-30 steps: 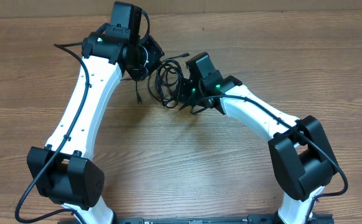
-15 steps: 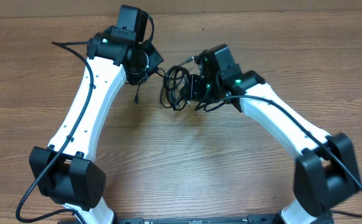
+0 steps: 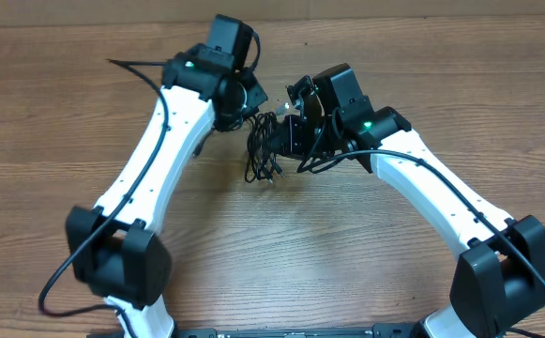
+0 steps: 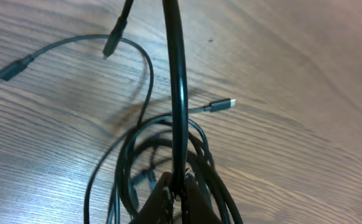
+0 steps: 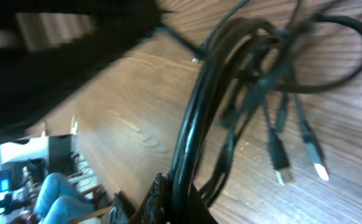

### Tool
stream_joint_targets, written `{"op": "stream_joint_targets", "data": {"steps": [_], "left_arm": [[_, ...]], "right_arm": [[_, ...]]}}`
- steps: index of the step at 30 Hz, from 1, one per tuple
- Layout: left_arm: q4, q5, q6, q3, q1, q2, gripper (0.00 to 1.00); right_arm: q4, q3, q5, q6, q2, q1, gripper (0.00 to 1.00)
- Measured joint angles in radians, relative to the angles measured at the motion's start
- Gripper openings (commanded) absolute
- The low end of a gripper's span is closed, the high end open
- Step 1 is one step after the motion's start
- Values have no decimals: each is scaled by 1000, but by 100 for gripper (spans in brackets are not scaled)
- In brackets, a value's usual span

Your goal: Untangle cables

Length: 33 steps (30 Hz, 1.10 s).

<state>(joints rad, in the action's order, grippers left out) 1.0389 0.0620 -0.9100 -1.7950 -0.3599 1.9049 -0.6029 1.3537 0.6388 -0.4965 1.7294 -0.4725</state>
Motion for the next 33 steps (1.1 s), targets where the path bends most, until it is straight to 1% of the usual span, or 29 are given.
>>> {"op": "stream_joint_targets", "data": {"steps": [5, 10, 14, 18, 19, 22, 25, 29, 33], "left_arm": [[-1, 2, -16, 0, 0, 79, 4], [-14, 23, -35, 0, 0, 167, 4], [-3, 23, -36, -1, 2, 229, 4], [42, 0, -35, -1, 22, 267, 4], [57, -17, -33, -1, 36, 269, 4], [72, -45, -20, -1, 77, 269, 4], [82, -53, 4, -1, 129, 269, 4], [91, -55, 26, -1, 196, 269, 4], [94, -56, 37, -1, 239, 269, 4]], "right_arm": [[0, 0, 58, -5, -45, 51, 4], [0, 0, 88, -23, -114, 157, 4], [-1, 0, 98, -27, -158, 289, 4], [-18, 0, 89, -27, -188, 466, 4], [-33, 0, 77, -27, -193, 525, 4], [-77, 0, 21, -27, -195, 628, 4], [-135, 0, -82, -27, -195, 717, 4], [-156, 0, -159, -22, -195, 748, 4], [-166, 0, -262, -6, -195, 747, 4]]}}
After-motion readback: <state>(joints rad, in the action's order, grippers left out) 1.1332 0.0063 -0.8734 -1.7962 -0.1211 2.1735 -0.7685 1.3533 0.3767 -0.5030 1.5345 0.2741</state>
